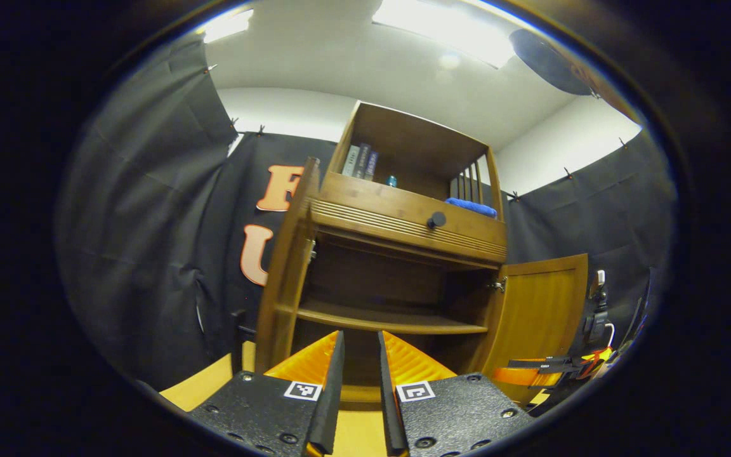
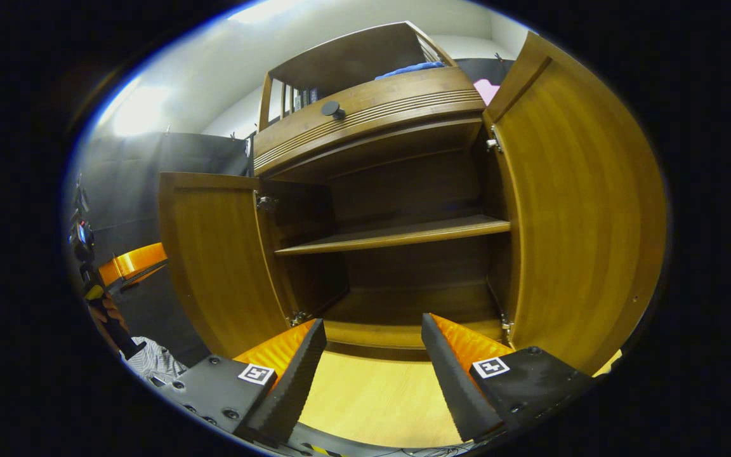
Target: Open the right door of the double-door shoe cabinet with the right hand, and open the left door with the left hand.
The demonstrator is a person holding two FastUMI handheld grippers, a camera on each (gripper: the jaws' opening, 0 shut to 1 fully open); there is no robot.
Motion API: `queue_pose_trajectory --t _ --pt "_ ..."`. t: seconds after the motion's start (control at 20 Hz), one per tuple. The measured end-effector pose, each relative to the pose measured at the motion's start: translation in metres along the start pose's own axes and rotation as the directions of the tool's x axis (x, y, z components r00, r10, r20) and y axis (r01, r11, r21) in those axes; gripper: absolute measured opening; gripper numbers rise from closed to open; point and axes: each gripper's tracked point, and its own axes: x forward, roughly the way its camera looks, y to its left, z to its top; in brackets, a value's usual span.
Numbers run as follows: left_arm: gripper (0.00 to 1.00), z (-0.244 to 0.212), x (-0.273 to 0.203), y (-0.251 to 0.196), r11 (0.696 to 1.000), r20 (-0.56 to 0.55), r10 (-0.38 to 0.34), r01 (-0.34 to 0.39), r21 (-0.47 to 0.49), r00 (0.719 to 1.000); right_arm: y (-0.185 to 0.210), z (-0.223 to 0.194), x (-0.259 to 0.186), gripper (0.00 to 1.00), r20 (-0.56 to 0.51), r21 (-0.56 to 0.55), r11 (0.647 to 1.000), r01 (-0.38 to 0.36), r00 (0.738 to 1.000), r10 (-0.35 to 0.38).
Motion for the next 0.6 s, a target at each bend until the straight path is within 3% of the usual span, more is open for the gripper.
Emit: queue_pose_trajectory --t 0.15,0.2,0.35,0.45,0.5,0.55,0.6 --pt "0.29 -0.019 0.009 -0.025 0.997 -0.051 -0.074 0.074 -0.007 0.996 -0.018 -0.003 -0.014 0.98 0.000 -0.007 0.998 0.061 0.998 -0.061" --pt "0.22 -0.024 0.013 -0.026 0.996 -0.060 -0.087 0.087 -0.003 0.994 -0.022 -0.005 -0.019 0.98 0.000 -0.007 0.997 0.078 0.997 -0.078" --pt "0.37 -0.037 0.023 -0.025 0.998 -0.091 -0.059 0.062 0.030 0.994 -0.036 -0.006 -0.029 0.98 0.001 -0.006 0.992 0.125 0.992 -0.125" --pt "0.35 -0.050 0.029 -0.026 0.998 -0.118 -0.037 0.042 0.045 0.992 -0.042 -0.007 -0.033 0.98 0.003 -0.004 0.989 0.148 0.989 -0.148" --pt "0.39 -0.057 0.031 -0.028 0.998 -0.135 -0.034 0.041 0.048 0.990 -0.044 -0.007 -0.034 0.98 0.004 -0.004 0.988 0.157 0.988 -0.156" --pt "0.49 -0.062 0.033 -0.028 0.998 -0.148 -0.030 0.038 0.048 0.988 -0.046 -0.007 -0.035 0.98 0.004 -0.003 0.987 0.163 0.987 -0.163" --pt "0.49 -0.067 0.036 -0.027 0.998 -0.158 -0.023 0.031 0.048 0.987 -0.047 -0.008 -0.036 0.98 0.005 -0.005 0.985 0.170 0.985 -0.170"
